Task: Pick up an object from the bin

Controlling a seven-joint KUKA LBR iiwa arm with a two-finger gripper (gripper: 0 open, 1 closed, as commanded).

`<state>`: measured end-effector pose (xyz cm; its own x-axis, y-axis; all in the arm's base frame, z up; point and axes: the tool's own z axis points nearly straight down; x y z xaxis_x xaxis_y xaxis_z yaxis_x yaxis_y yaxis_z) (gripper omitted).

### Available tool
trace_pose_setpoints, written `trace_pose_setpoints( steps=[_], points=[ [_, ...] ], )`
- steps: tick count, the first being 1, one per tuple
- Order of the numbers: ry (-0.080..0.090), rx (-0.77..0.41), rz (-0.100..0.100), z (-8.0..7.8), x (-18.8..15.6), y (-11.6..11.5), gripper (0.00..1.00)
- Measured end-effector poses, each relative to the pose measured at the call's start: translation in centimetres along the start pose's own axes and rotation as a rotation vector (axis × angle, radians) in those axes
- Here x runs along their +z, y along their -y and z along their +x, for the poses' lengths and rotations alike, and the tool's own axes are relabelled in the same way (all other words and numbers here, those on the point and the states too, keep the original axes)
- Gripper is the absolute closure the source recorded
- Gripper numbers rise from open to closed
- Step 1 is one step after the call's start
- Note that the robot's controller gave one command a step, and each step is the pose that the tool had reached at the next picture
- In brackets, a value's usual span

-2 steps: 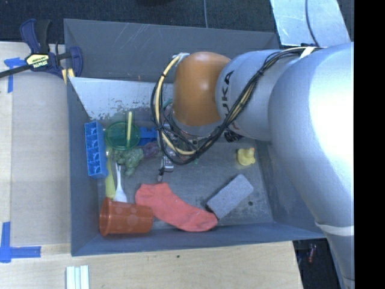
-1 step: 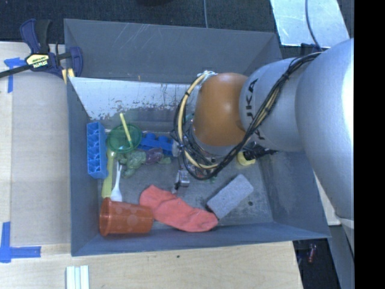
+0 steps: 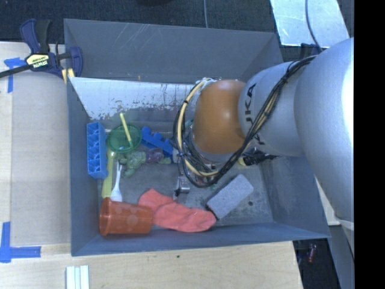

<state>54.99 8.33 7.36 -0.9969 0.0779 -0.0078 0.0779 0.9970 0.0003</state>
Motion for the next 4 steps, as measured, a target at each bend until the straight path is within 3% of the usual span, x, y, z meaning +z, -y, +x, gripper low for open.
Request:
trace_pose_setpoints(
  steps=[1,2,3,4],
  points=[
    [-0.013,-0.042,-0.001,2.8,-5.2,2.3,0.0],
    [-0.004,-0.129,-0.004,3.0,-8.2,3.3,0.0],
    [-0.005,0.006,-0.002,6.8,-4.1,-2.1,0.0],
    [-0.002,-0.038,-0.002,6.0,0.6,-4.5,0.0]
  ],
)
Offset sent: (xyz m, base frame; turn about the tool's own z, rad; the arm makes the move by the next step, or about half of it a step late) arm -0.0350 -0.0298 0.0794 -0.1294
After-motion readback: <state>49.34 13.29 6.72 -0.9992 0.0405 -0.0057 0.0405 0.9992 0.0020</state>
